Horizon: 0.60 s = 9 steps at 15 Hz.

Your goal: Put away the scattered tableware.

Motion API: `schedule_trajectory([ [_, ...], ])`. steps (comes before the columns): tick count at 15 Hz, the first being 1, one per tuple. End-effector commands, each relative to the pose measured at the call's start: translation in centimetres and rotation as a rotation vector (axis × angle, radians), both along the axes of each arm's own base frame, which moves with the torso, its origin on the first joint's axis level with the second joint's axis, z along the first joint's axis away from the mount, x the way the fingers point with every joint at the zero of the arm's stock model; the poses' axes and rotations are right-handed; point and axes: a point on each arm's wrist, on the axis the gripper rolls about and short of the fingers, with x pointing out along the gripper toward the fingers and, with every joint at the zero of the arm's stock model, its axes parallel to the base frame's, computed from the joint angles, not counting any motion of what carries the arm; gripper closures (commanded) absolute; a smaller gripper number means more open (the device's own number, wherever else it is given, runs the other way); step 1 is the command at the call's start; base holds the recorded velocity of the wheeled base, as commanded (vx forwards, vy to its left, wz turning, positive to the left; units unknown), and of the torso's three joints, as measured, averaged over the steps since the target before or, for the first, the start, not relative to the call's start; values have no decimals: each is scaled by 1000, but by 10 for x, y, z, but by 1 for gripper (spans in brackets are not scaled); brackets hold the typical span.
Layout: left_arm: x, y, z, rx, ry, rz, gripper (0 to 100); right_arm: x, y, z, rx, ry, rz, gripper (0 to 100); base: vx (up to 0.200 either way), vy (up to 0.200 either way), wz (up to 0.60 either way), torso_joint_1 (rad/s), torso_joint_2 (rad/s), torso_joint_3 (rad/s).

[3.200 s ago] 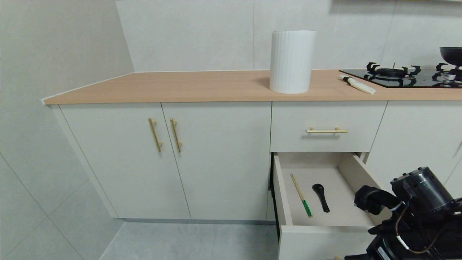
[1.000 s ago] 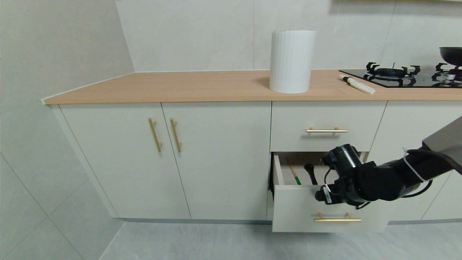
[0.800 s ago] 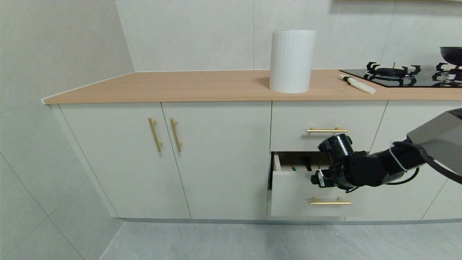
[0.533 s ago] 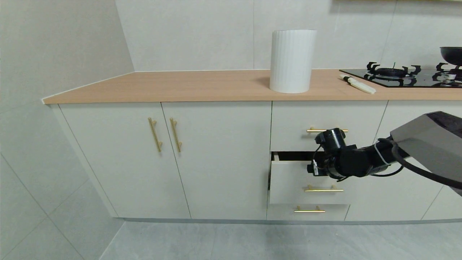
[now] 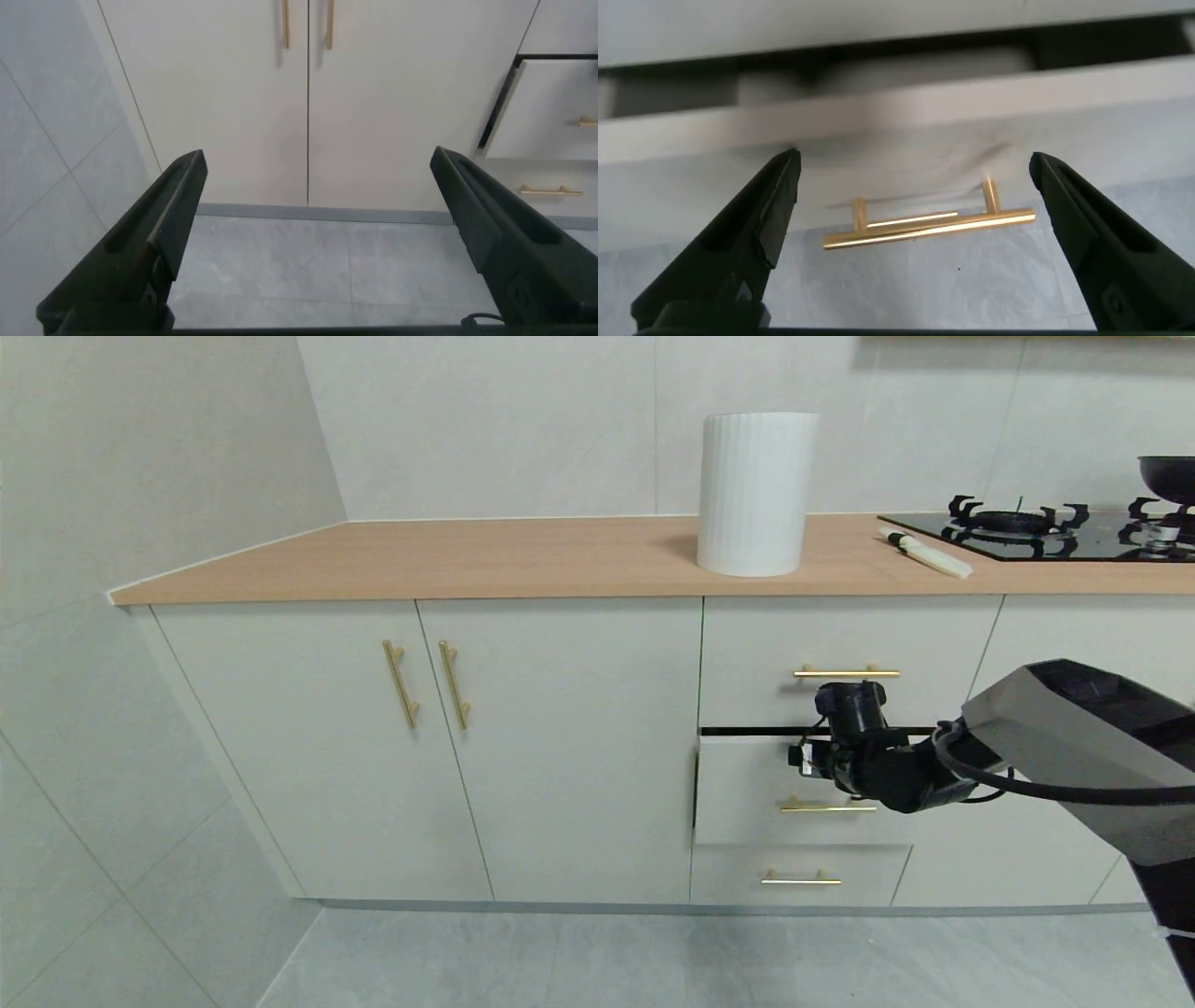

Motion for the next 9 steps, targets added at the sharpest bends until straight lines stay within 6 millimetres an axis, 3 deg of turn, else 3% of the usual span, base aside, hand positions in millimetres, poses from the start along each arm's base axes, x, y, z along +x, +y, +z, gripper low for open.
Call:
schedule_trajectory([
  [1, 0, 0, 0, 0, 0, 1, 0, 5, -2, -9, 1, -2, -6, 0, 0, 0, 0, 0, 0, 0],
  [9, 0, 0, 0, 0, 0, 1, 0, 30, -14, -20, 60, -54, -68, 0, 0, 0, 0, 0, 0, 0],
])
